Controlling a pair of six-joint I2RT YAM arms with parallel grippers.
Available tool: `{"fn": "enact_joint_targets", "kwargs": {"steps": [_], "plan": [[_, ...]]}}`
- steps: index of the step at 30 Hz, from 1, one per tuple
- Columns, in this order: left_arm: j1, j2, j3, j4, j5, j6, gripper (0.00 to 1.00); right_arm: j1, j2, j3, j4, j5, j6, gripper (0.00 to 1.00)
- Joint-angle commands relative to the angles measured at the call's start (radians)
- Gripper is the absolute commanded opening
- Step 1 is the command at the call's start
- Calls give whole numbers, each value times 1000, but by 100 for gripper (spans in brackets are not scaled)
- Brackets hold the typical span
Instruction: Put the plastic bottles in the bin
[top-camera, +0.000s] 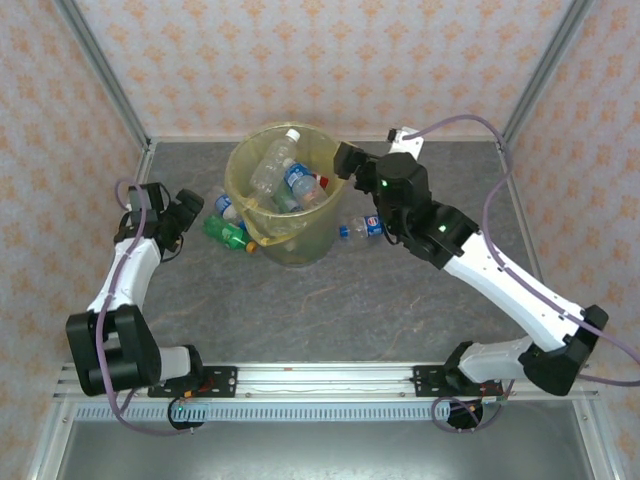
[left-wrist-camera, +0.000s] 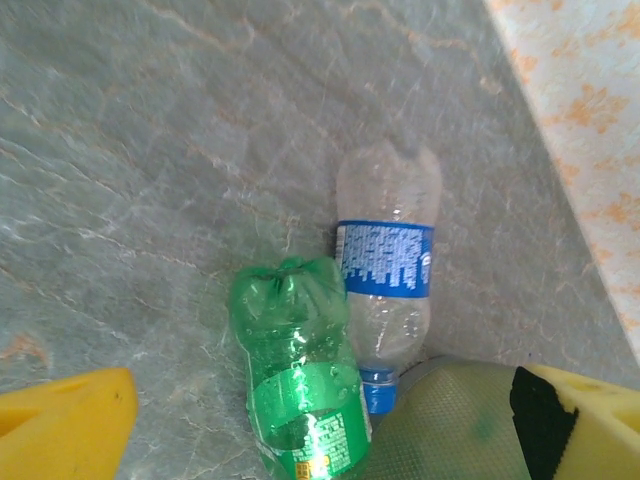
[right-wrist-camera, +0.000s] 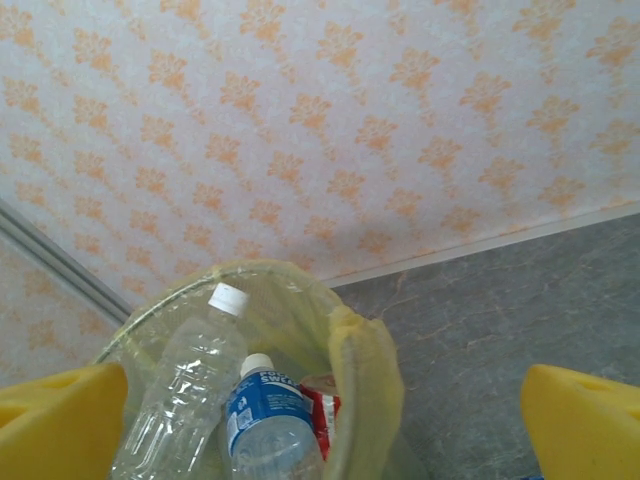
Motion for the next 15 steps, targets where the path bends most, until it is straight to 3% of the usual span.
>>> {"fn": "enact_joint_targets", "kwargs": {"steps": [1,11,15], "plan": [[9,62,-19,96,82,-42,94,-5,-56,-41,-14,66,28,100],[0,215,-64,278,219,-105,84,-8,-118,-82,-28,98,59,100],[-16,282,-44,279,249,-104,81,-8,-126,-87,-31,102,68,100]]}}
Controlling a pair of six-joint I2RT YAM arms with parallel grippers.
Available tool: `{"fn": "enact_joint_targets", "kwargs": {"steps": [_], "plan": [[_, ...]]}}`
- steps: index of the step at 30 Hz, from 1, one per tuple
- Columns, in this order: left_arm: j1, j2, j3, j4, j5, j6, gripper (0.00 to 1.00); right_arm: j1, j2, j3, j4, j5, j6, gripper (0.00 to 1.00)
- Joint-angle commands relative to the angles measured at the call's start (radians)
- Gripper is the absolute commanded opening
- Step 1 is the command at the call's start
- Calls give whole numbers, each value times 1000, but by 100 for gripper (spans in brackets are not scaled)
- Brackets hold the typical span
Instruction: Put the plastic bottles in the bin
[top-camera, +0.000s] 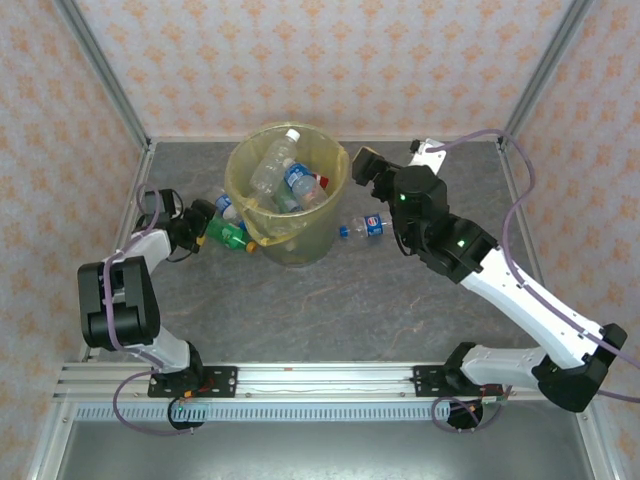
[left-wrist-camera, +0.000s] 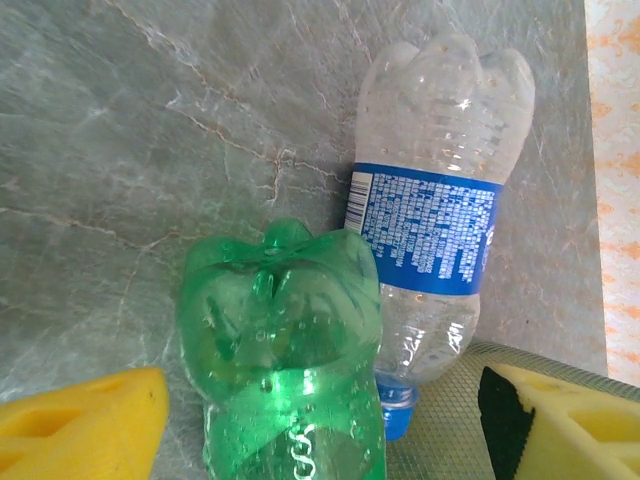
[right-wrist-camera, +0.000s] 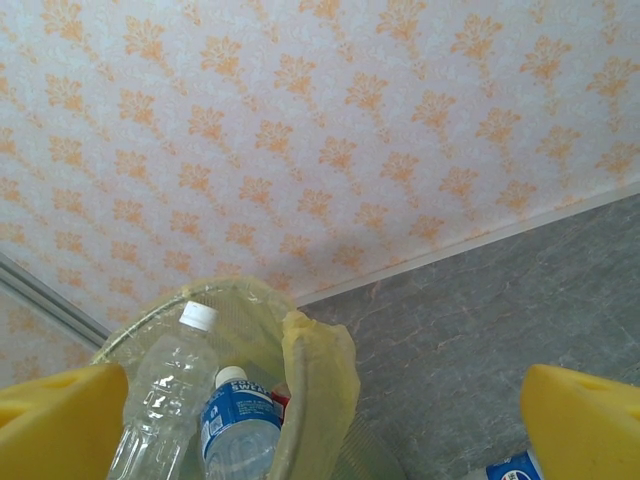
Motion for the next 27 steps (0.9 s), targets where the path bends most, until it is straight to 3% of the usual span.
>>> {"fn": "enact_joint_targets", "kwargs": {"steps": [1,15,17,20,27], "plan": [[-18,46,6,45,47,-18,80,-6,-24,-13,-15,40,22,100],[-73,130,-1,12,22,11,79,-6,-45,-49,-11,17,58,100],[-73,127,-2,1,7,18,77,-6,-45,-49,-13,15,61,100],[-67,125,10,-35,-12,32,66,-6,-49,-52,-14,15,59,100],[-51,31,17,-66,-48,38,58,-6,-49,-53,-9,21,55,100]]}}
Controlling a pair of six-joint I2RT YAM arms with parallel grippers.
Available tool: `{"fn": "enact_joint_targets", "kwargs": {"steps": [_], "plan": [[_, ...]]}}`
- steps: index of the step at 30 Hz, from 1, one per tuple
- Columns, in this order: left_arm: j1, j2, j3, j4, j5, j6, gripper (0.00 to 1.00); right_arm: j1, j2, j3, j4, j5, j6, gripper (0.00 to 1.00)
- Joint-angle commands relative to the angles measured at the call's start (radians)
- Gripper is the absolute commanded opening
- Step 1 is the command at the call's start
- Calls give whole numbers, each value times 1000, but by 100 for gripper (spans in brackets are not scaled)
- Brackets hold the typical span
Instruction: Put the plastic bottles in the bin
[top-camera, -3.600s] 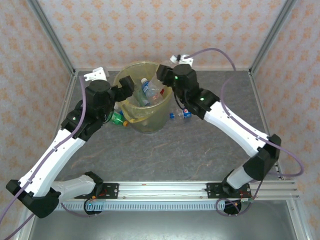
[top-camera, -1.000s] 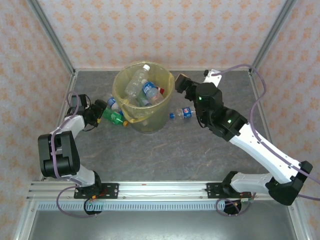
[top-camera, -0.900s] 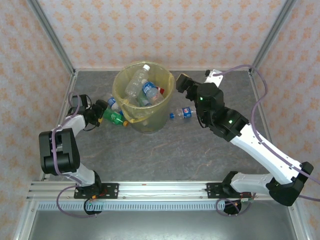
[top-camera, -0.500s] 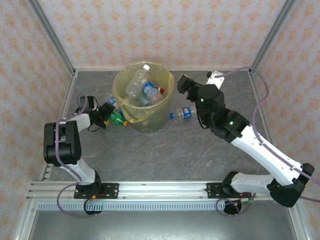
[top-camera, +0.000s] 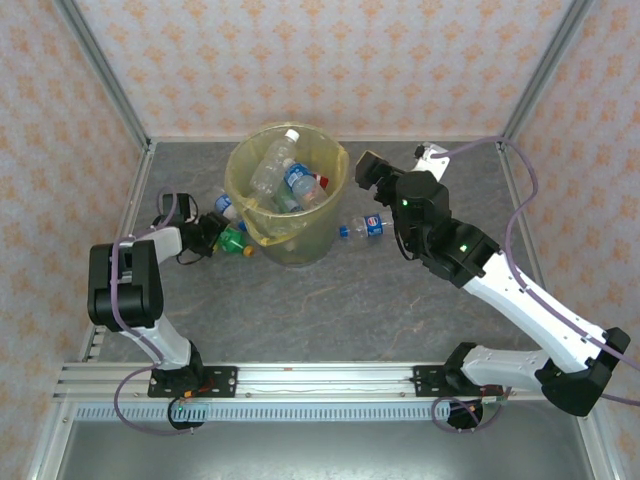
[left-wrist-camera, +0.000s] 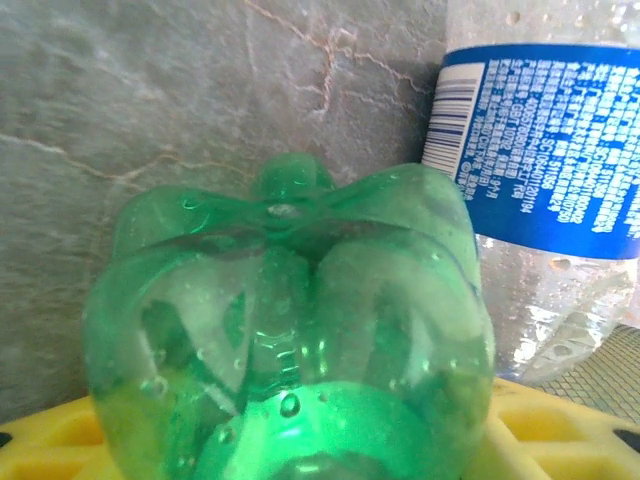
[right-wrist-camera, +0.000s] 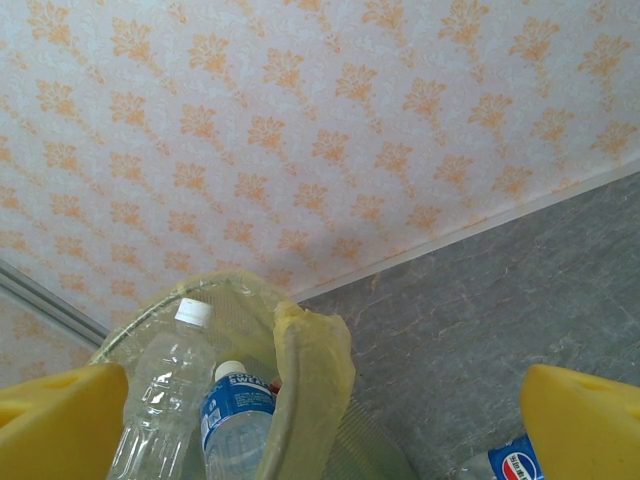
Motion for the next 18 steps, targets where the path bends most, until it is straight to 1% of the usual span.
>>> {"fn": "enact_joint_targets", "kwargs": {"steps": [1,5,9,14,18], "plan": [[12,-81,18,-59,-55,20,58,-6,-20,-13,-7,19,2,100],[12,-171,46,-98,-103,25,58,-6,-10,-10,7,12,-6,100],[12,-254,114,-161,-163,54,57,-6,7,2,14,4,-11,100],[6,-358,217,-188,-207,122,57,-6,18,13,22,-4,-21,100],[-24,-424,313,-196,-255,187,57,-6,27,20,27,-11,-27,100]]}}
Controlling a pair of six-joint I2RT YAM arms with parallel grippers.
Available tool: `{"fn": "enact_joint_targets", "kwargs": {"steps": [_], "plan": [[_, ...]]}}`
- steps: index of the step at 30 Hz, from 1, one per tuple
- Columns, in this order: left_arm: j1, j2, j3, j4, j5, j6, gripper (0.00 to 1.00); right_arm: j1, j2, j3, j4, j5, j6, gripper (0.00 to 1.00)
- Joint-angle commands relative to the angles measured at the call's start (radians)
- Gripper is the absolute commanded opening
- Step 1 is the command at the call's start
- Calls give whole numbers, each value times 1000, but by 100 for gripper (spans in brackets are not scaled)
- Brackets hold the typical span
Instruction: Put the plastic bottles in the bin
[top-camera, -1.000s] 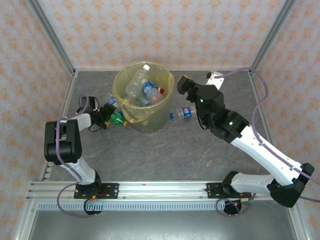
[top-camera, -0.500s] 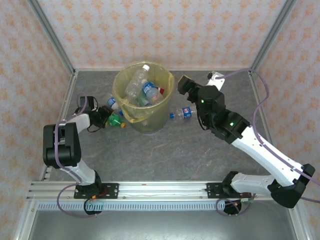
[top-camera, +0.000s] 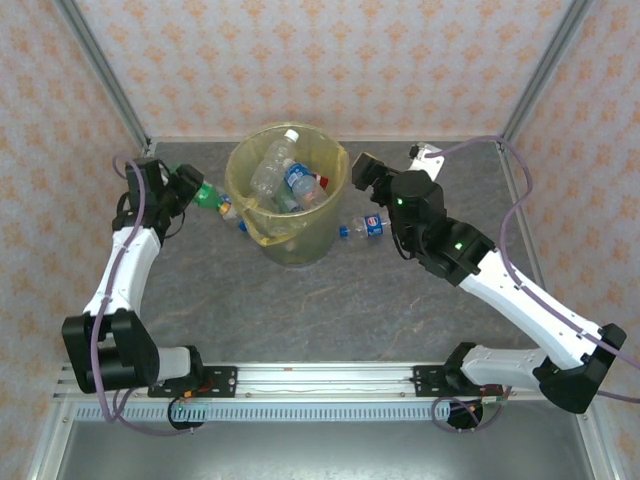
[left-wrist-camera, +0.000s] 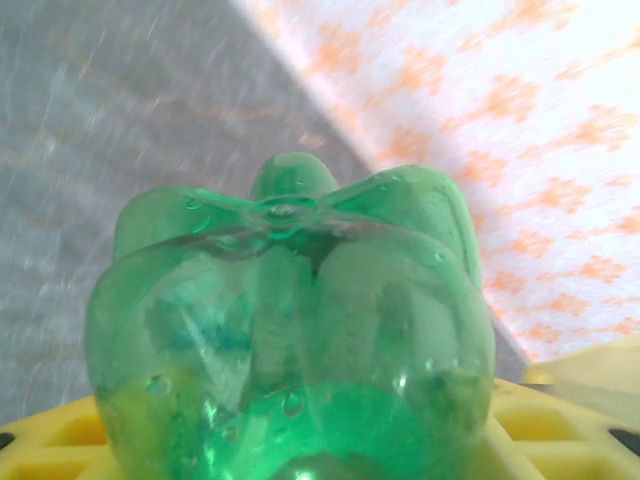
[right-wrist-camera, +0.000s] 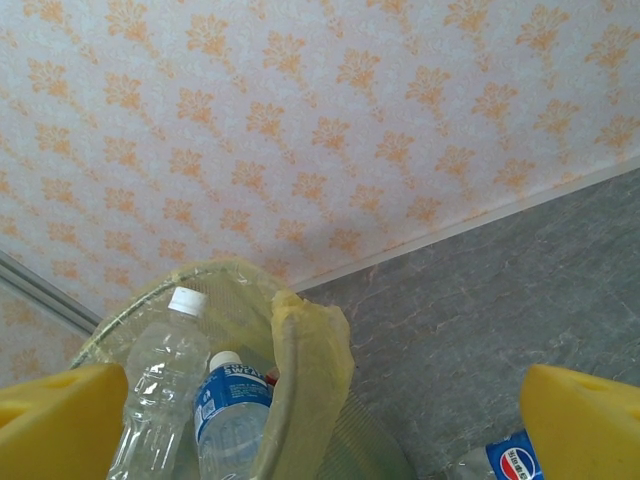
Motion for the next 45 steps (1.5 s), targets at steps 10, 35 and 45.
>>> {"fn": "enact_joint_targets", "kwargs": {"steps": [10,35,45], "plan": [[-189,-89,298,-51,-169,200,57,-6,48,44,40,-26,-28,100],[-674,166,552,-261,-274,453,55,-6,34,17,34,-2,-17,100],[-736,215,547,-368,-335,530,56,-8,34,19,32,9,-22,100]]}}
